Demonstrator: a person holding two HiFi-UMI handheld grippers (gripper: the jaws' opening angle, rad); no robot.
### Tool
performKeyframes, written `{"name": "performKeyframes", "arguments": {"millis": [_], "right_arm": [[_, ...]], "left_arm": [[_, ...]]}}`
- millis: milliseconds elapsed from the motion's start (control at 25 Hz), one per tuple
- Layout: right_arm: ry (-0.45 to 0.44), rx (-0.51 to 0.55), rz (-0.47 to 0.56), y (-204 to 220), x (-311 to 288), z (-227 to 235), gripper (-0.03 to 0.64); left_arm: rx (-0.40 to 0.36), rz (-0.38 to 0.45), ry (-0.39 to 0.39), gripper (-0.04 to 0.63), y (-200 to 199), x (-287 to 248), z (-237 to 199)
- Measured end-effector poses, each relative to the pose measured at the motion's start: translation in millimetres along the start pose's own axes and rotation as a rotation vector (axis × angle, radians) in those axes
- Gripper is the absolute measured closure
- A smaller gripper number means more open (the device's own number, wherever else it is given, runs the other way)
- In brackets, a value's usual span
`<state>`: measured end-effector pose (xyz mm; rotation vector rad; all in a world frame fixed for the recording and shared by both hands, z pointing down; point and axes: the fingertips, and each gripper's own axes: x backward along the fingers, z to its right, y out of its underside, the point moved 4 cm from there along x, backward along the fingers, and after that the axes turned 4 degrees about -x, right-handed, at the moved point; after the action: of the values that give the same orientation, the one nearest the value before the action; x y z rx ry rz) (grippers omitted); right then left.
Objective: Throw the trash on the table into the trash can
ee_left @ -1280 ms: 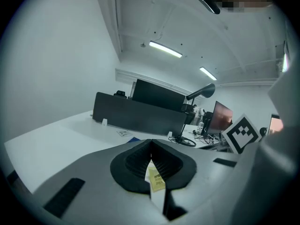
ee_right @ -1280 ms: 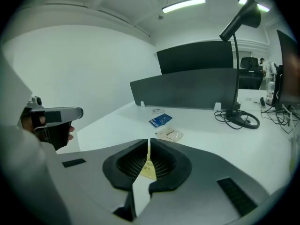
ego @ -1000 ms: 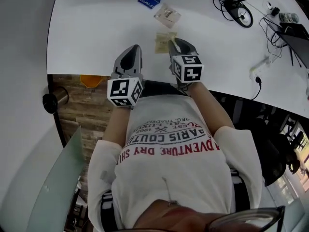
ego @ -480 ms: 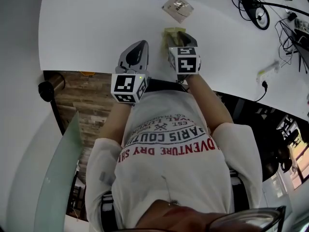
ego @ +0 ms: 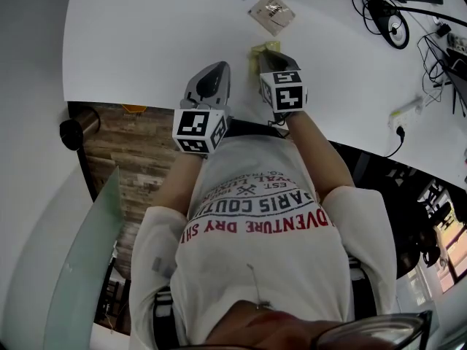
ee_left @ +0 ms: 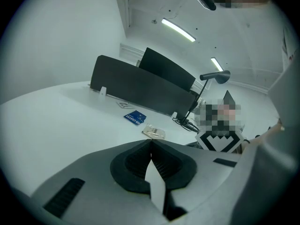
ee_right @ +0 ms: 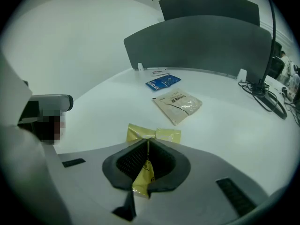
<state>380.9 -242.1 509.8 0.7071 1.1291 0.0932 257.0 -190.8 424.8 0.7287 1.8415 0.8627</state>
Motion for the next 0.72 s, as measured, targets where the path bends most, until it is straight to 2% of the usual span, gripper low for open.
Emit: {"name": "performKeyframes", "arguments": {"millis": [160, 400, 560, 720], "right_arm": [[-0.04, 0.035, 0.012, -1, 8, -2, 0.589], [-0.13, 0.068, 0.055, -11, 35, -24, 0.591], [-0.221, 0.13, 0.096, -33, 46, -63, 0.591], [-0.32, 0.217, 0.108, -45, 46, -126, 0.591]], "left_arm": [[0.004, 0.039, -0.033, 0.572, -2, 8, 4], [0.023, 0.105, -0.133, 0.572, -3, 43, 6], [0.062, 0.155, -0.219, 0.572, -3, 76, -6], [0.093, 0.205, -0.333, 0.572, 3, 123, -34]]}}
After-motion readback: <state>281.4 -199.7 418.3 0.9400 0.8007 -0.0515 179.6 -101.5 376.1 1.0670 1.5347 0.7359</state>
